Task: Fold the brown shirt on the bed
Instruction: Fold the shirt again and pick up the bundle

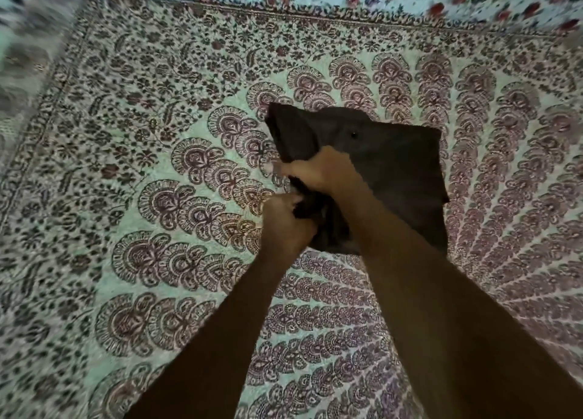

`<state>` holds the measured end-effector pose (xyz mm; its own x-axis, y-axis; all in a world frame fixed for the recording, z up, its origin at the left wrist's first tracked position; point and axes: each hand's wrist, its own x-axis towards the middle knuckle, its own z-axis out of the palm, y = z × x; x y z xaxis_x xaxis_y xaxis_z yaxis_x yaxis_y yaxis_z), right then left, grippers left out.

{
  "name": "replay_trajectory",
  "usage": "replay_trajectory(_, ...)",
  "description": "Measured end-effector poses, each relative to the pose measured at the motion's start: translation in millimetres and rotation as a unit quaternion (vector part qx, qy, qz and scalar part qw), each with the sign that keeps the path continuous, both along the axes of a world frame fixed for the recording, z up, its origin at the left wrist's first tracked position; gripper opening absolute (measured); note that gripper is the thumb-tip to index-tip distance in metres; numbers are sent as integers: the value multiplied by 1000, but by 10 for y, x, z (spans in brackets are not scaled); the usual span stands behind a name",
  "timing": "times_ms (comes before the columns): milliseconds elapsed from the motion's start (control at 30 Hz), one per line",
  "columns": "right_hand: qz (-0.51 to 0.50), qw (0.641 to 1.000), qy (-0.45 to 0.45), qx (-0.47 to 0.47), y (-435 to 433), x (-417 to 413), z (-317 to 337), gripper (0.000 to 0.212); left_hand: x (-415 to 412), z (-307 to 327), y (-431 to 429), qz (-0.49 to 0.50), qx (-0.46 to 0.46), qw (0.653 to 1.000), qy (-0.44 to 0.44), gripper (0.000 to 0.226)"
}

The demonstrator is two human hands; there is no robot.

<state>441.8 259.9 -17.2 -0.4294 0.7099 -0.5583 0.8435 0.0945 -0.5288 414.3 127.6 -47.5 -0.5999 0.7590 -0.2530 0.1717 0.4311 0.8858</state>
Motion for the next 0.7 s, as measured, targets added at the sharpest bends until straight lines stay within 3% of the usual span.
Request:
replay_trajectory(133,37,993,-33,111,114,163,-99,38,140,13,-103,-51,1,992,-114,21)
replay_trajectory(200,20,993,-8,119,156,347,-106,25,198,62,-254,-46,44,982,-178,33)
replay_trajectory(300,-40,995,58,75,149,652,84,39,241,192,-564,49,120,957,-260,18)
replay_trajectory(400,-34,983,173,57,-46,933,461,29,195,200,-889,140,79,949,-271,17)
replay_trajectory(567,-17,932,356,-60,-723,1147,1320,26,91,391,-1396,172,35,937,-303,28)
replay_trajectory(700,2,893,420,-159,-1390,1143,1688,32,-48,454,-1862,242,110,876,-404,32)
